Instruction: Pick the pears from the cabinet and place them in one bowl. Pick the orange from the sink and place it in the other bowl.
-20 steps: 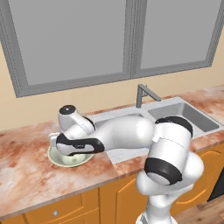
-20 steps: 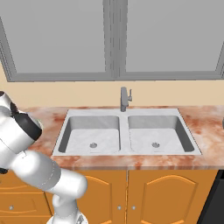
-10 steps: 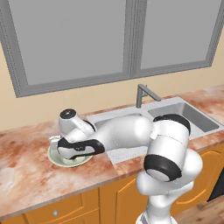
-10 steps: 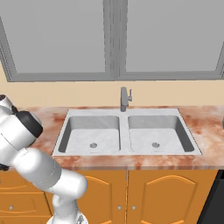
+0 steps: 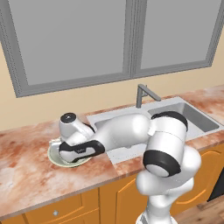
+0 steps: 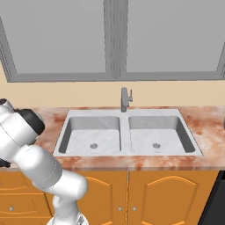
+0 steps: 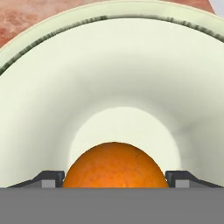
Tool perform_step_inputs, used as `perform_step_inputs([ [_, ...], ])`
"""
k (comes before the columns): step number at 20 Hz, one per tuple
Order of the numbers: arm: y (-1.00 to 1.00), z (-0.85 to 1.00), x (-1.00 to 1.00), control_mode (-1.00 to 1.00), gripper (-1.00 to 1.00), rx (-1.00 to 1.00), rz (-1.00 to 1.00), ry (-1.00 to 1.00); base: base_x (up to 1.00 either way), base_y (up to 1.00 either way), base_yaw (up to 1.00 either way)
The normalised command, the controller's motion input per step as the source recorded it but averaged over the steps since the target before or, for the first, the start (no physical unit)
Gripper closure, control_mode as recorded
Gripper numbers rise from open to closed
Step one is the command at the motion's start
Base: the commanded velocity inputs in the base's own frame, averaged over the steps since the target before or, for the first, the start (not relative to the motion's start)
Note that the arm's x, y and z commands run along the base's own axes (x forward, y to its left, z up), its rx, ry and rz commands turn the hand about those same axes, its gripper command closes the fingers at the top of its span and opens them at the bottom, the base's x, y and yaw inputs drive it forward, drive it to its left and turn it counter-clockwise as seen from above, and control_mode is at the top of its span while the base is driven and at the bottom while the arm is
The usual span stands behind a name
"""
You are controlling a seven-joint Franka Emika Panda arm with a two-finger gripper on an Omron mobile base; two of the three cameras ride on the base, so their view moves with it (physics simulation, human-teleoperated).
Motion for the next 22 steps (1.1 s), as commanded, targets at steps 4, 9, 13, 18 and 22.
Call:
perform_step_inputs([
  [4,0.03,-0.14,0.0,-1.0,1.0,0.0,0.0,0.0,0.0,0.0,0.0],
  [9,0.01,-0.09,0.0,-1.0,1.0,0.0,0.0,0.0,0.0,0.0,0.0],
  [13,0.0,-0.02,0.02,-1.0,1.0,0.0,0.0,0.0,0.0,0.0,0.0],
  [18,0.0,-0.03,0.05,-1.0,-1.0,0.0,0.0,0.0,0.0,0.0,0.0],
  [22,0.0,-0.03,0.05,-1.0,-1.0,0.0,0.0,0.0,0.0,0.0,0.0],
])
